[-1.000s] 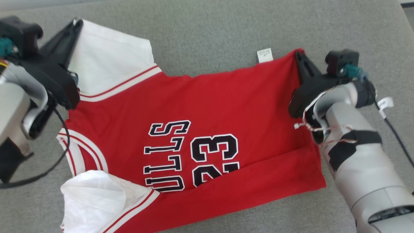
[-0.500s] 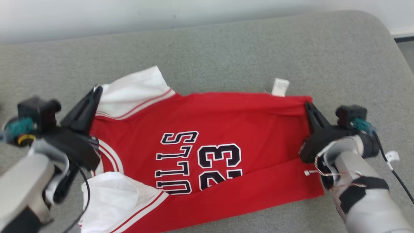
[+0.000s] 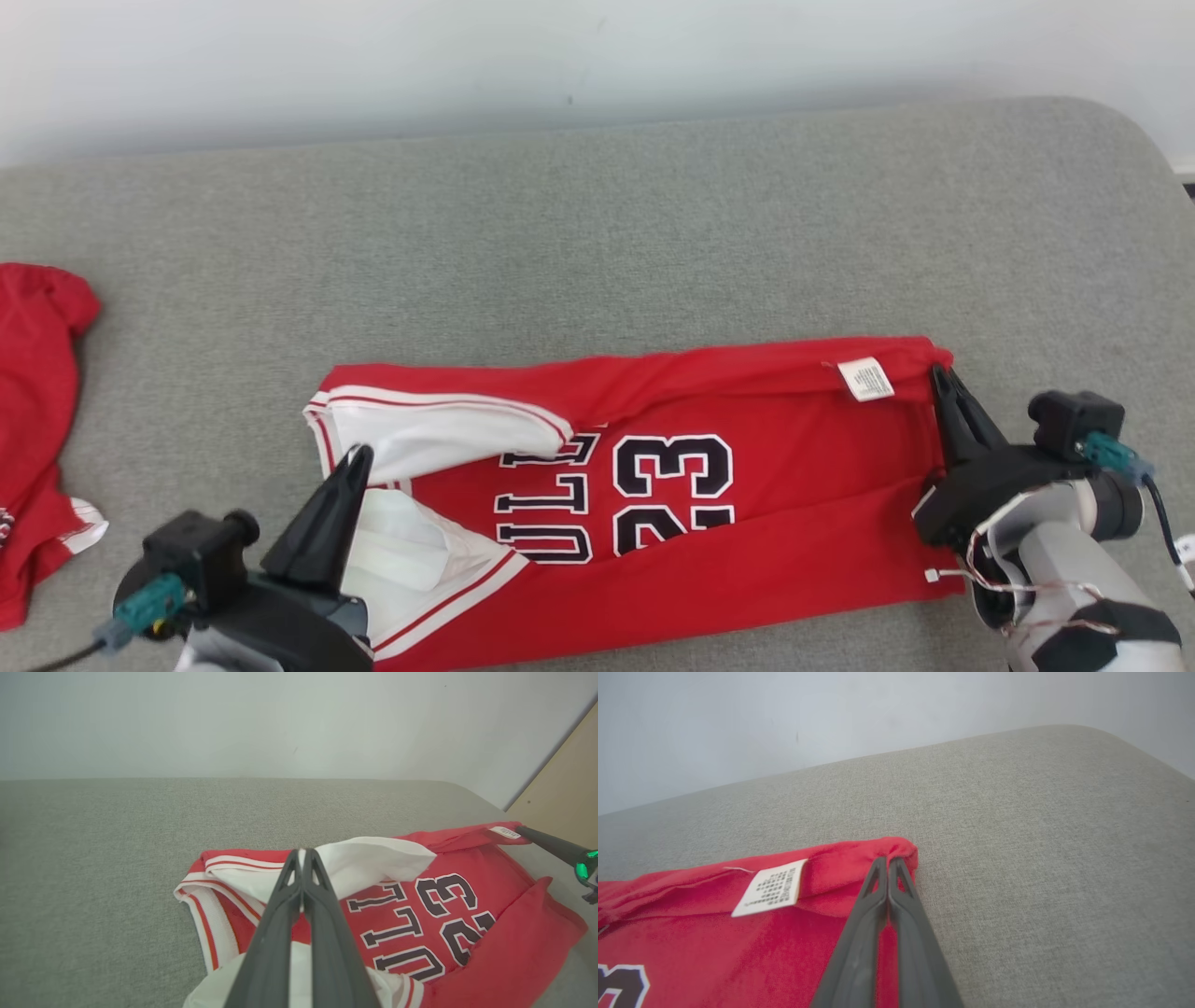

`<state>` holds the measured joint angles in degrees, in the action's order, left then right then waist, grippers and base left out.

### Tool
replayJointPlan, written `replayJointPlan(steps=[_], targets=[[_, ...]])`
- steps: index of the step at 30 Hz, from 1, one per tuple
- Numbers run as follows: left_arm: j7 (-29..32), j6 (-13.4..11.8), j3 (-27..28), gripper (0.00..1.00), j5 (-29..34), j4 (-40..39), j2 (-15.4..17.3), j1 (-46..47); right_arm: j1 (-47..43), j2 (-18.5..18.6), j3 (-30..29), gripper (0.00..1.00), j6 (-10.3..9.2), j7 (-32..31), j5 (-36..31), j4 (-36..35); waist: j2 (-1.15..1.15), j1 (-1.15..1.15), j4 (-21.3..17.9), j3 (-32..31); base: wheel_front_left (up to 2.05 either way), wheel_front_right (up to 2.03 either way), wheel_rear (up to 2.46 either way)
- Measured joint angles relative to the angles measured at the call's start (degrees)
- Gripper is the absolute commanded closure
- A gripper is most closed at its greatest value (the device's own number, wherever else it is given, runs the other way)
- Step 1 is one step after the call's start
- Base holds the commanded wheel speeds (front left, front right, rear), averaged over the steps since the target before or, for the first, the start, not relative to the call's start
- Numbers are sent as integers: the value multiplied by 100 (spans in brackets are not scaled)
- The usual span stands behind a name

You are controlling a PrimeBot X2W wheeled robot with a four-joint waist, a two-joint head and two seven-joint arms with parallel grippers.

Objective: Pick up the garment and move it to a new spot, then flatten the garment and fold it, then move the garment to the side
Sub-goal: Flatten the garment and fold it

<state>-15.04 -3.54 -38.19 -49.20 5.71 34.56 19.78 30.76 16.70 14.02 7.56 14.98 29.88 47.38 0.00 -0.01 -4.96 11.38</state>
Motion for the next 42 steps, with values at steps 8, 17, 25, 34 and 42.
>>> replayJointPlan(steps=[8,17,25,34,42], targets=[[0,116,500,100,259,66,-537,-837,-717,194,-112,100,-1,-102,80,-723,0,0,116,-158,0,0,0],[-1,352,798,100,689,598,-910,-1172,-1266,312,-472,100,-1,-549,16,-1234,0,0,193,-243,0,0,0],[0,559,1056,14,854,1046,-1201,-1223,-1554,183,-667,0,-1,-901,-141,-1561,0,1,217,-270,0,0,0],[0,531,2249,0,1878,721,-1640,-1403,-1852,145,-825,0,0,-881,-124,-2084,0,1,219,-388,0,0,0],[-1,754,3415,0,2911,176,-2257,-1773,-1801,-74,-1106,0,0,-1043,-372,-1794,0,1,254,-468,0,0,0]])
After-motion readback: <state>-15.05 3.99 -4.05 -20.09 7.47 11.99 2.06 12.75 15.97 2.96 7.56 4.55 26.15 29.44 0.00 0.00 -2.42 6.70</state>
